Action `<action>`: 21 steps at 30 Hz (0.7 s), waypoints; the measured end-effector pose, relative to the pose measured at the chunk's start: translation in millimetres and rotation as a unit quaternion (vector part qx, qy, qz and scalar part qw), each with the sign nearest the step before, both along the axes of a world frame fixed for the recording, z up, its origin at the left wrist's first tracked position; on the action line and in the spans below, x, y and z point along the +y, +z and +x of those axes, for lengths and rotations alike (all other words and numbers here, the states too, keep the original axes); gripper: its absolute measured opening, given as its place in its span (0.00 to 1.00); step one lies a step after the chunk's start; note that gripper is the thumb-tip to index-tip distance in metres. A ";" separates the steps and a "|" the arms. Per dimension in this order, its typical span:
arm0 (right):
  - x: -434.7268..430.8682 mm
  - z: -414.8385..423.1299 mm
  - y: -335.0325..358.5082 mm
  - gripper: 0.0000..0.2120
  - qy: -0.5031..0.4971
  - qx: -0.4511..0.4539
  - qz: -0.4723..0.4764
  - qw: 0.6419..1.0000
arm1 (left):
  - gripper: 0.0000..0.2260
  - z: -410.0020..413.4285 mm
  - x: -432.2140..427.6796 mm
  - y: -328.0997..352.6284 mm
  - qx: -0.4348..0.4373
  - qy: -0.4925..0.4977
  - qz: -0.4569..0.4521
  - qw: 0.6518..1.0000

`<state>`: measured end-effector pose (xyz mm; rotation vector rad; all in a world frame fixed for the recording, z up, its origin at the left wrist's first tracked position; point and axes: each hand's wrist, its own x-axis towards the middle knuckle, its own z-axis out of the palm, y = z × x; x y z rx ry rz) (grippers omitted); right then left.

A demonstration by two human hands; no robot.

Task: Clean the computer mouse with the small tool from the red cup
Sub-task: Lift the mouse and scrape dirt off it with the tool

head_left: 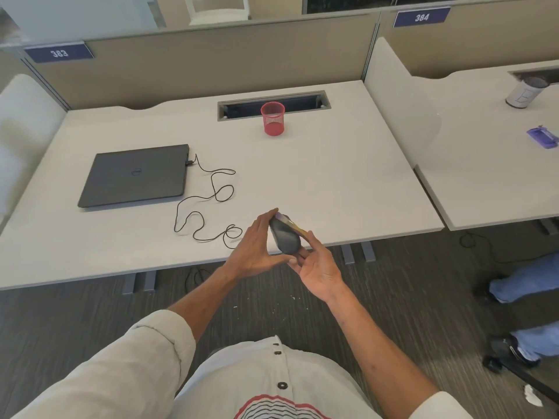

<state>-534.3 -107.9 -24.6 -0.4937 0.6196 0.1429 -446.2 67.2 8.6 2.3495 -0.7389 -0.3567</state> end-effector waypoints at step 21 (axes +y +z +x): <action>21.8 12.5 23.9 0.10 -0.091 0.027 -0.323 0.942 | 0.54 23.7 40.1 -4.0 0.021 -0.009 -0.013 1.000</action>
